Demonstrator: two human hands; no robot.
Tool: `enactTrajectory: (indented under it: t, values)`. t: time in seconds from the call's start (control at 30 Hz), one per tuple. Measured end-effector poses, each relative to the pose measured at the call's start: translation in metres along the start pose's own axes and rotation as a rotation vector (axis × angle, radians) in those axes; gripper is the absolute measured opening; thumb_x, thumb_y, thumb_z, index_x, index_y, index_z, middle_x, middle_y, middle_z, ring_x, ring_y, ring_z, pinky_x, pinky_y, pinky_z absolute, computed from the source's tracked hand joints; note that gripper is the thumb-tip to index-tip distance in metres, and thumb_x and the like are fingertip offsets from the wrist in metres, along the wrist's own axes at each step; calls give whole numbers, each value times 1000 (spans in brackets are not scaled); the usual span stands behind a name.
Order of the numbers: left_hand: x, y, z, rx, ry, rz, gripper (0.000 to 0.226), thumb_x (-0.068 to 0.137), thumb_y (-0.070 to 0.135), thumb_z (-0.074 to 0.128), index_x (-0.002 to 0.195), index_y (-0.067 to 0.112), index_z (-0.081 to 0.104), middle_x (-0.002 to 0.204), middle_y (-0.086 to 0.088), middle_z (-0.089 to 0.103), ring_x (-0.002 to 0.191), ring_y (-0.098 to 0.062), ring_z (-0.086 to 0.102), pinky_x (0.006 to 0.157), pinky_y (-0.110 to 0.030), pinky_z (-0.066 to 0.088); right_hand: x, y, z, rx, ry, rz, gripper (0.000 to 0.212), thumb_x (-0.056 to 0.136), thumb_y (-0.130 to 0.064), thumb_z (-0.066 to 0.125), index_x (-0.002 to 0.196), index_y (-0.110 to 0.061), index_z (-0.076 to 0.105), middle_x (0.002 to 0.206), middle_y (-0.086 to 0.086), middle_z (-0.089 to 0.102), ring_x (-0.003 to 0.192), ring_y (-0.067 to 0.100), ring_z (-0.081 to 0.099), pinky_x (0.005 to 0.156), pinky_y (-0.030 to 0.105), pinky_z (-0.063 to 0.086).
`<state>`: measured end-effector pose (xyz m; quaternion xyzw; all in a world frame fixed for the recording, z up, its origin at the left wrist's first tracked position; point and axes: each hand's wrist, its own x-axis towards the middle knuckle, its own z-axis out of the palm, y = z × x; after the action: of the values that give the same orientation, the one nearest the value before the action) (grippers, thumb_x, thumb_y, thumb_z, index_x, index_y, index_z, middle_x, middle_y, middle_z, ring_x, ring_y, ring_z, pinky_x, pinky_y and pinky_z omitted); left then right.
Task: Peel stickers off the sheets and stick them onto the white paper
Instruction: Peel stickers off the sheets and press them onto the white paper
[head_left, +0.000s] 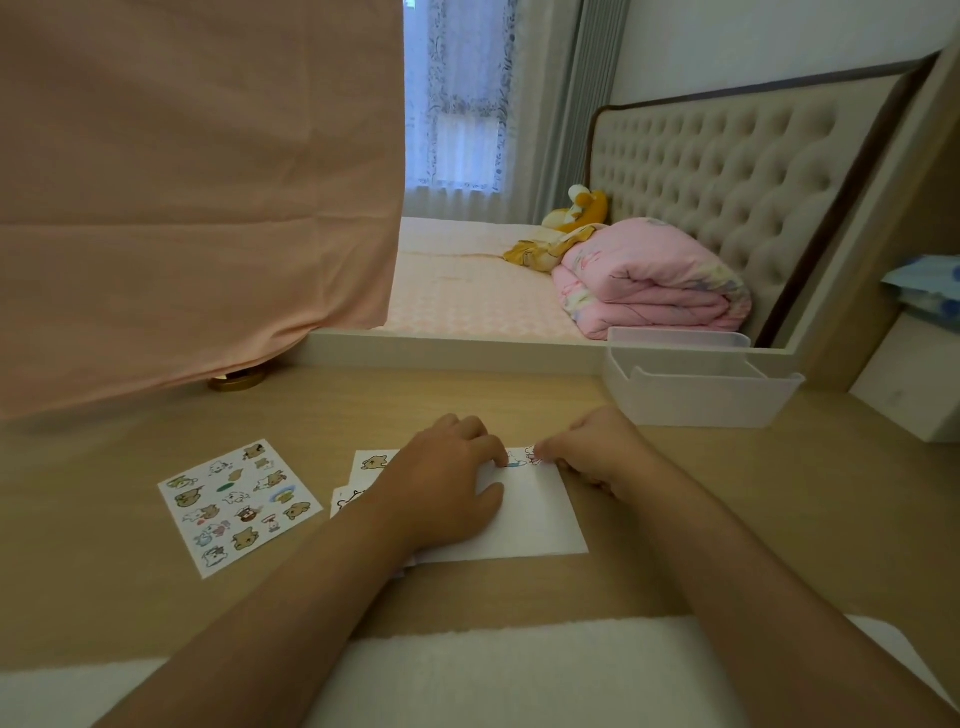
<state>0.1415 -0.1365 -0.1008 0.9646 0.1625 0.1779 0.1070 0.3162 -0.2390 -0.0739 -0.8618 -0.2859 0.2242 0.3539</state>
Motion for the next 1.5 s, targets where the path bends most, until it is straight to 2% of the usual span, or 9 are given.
enactTrajectory:
  t: [0.27, 0.43, 0.57, 0.77, 0.87, 1.07, 1.27, 1.43, 1.5]
  values:
    - [1, 0, 1, 33, -19, -3, 40, 88, 42, 48, 124, 28, 61, 119, 8, 55, 106, -15, 44, 93, -36, 42, 1, -2, 8, -161, 94, 30, 32, 65, -37, 83, 69, -12, 64, 72, 6, 67, 70, 26, 64, 62, 30, 46]
    - [3, 3, 8, 192, -21, 52, 65, 81, 43, 20, 138, 32, 49, 112, 3, 50, 100, -17, 41, 86, -35, 39, -4, -6, 6, -284, 107, 23, 29, 70, -48, 81, 79, -21, 74, 84, -3, 71, 82, 19, 67, 81, 36, 58]
    - [3, 2, 9, 249, -26, 75, 71, 80, 44, 13, 144, 39, 42, 111, 4, 46, 101, -16, 39, 85, -33, 33, -15, -6, 1, -390, 165, -14, 41, 73, -59, 78, 95, -26, 67, 94, -9, 64, 88, 14, 61, 79, 33, 53]
    - [5, 9, 6, 230, -55, 70, 79, 75, 46, 8, 145, 39, 45, 120, 3, 45, 110, -17, 40, 90, -34, 32, -25, 4, -9, -341, 212, -184, 17, 89, -34, 62, 106, -35, 59, 106, -10, 63, 94, 15, 59, 78, 30, 48]
    - [7, 14, 6, 222, -90, 120, 82, 74, 44, 9, 144, 28, 48, 133, 2, 45, 119, -19, 41, 95, -35, 36, -34, 7, -8, -431, 132, -375, 26, 95, -26, 53, 115, -38, 63, 111, -12, 59, 100, 12, 58, 84, 32, 50]
    - [5, 17, 7, 213, -73, 136, 79, 74, 39, 14, 139, 20, 54, 126, -2, 55, 109, -25, 50, 86, -38, 44, -40, 23, 0, -768, 43, -584, 47, 99, -26, 41, 144, -40, 50, 132, -10, 49, 118, 17, 42, 93, 36, 44]
    - [4, 25, 5, 252, -91, 89, 81, 73, 40, 7, 138, 23, 52, 128, 2, 52, 112, -20, 45, 86, -32, 40, -45, 24, -5, -879, 70, -603, 45, 100, -33, 39, 142, -41, 51, 139, -11, 49, 121, 19, 42, 94, 37, 42]
    - [3, 26, 3, 256, -104, 87, 55, 91, 32, 36, 145, 27, 48, 134, 3, 49, 118, -20, 43, 84, -32, 41, -43, 28, -9, -780, 88, -594, 40, 100, -34, 42, 134, -39, 61, 134, -14, 56, 118, 15, 47, 94, 35, 44]
    - [3, 28, 4, 277, -119, 81, 56, 92, 32, 35, 147, 29, 45, 135, 2, 48, 117, -22, 43, 84, -32, 42, -41, 31, -10, -728, 126, -590, 36, 101, -34, 42, 130, -36, 63, 129, -13, 59, 115, 15, 49, 91, 35, 46]
